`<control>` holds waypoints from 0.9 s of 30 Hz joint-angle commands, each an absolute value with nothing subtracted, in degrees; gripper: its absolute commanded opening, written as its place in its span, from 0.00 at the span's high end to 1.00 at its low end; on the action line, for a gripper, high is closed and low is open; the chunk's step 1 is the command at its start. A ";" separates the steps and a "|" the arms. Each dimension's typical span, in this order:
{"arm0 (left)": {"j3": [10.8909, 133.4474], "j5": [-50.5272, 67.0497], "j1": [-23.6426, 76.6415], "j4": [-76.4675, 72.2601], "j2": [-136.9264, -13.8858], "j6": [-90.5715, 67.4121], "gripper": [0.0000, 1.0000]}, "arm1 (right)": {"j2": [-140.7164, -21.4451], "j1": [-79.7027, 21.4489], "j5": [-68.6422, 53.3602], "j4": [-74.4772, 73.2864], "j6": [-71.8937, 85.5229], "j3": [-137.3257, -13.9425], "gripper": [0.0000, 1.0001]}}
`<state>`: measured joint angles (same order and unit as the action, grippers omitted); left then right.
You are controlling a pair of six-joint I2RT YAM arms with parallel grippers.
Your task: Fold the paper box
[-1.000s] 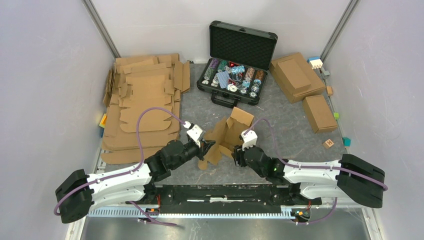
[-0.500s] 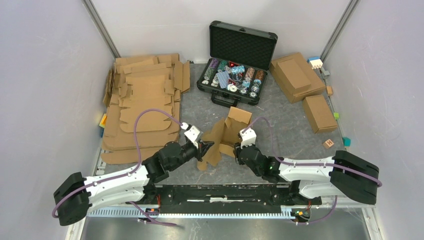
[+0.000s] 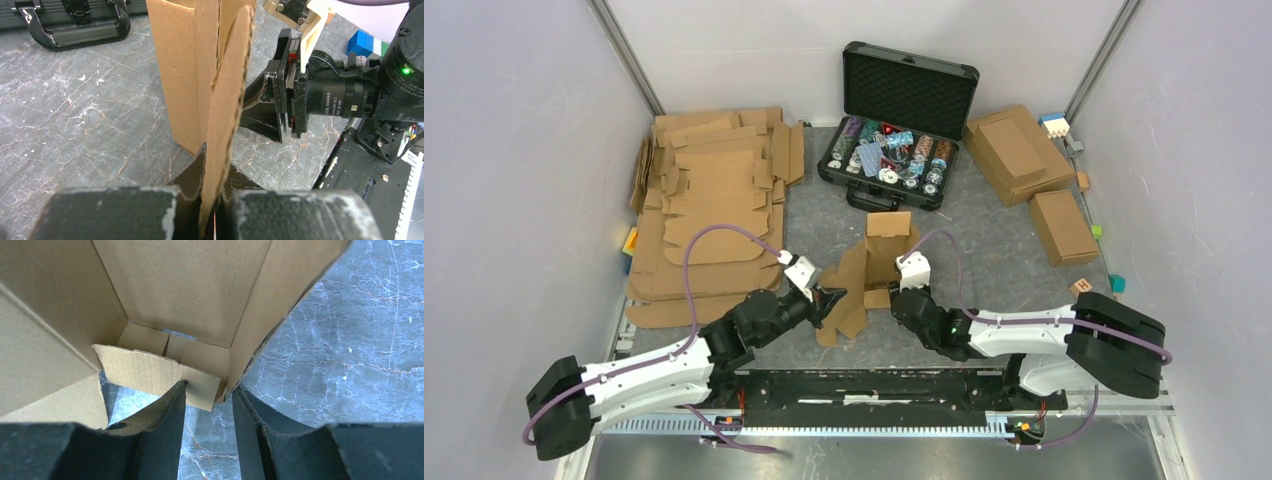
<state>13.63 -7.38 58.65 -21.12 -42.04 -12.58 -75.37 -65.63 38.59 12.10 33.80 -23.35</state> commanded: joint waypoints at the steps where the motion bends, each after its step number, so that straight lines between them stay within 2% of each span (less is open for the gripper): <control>1: 14.36 -7.10 59.12 -20.57 -44.54 -14.77 0.95 | -76.97 -65.83 41.92 11.91 33.78 -25.32 0.53; 2: 14.56 -6.99 59.20 -20.55 -44.96 -14.70 0.95 | -77.15 -65.83 41.62 13.31 33.20 -25.00 0.50; 4: 14.81 -7.26 59.24 -20.52 -45.68 -14.59 0.95 | -77.03 -65.75 39.81 16.99 30.48 -23.88 0.35; 5: 14.90 -7.38 59.22 -20.40 -45.85 -14.51 0.95 | -76.69 -65.69 38.90 18.54 29.30 -23.06 0.34; 7: 15.03 -7.68 59.28 -20.17 -45.97 -14.33 0.95 | -75.25 -65.48 38.38 21.68 27.95 -21.39 0.37; 11: 14.94 -8.33 59.28 -19.95 -45.63 -14.11 0.95 | -71.87 -63.97 37.89 24.66 26.31 -18.34 0.52; 18: 15.63 -7.86 59.31 -19.89 -47.42 -13.76 0.95 | -72.55 -61.17 37.14 24.14 25.51 -18.84 0.51; 27: 16.59 -7.33 59.40 -19.92 -50.02 -13.11 0.95 | -75.01 -57.47 32.20 25.77 25.61 -19.23 0.58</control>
<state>15.16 -7.51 58.96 -21.61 -48.21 -12.60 -73.52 -59.00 35.31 22.63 26.17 -18.11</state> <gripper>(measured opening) 0.059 0.427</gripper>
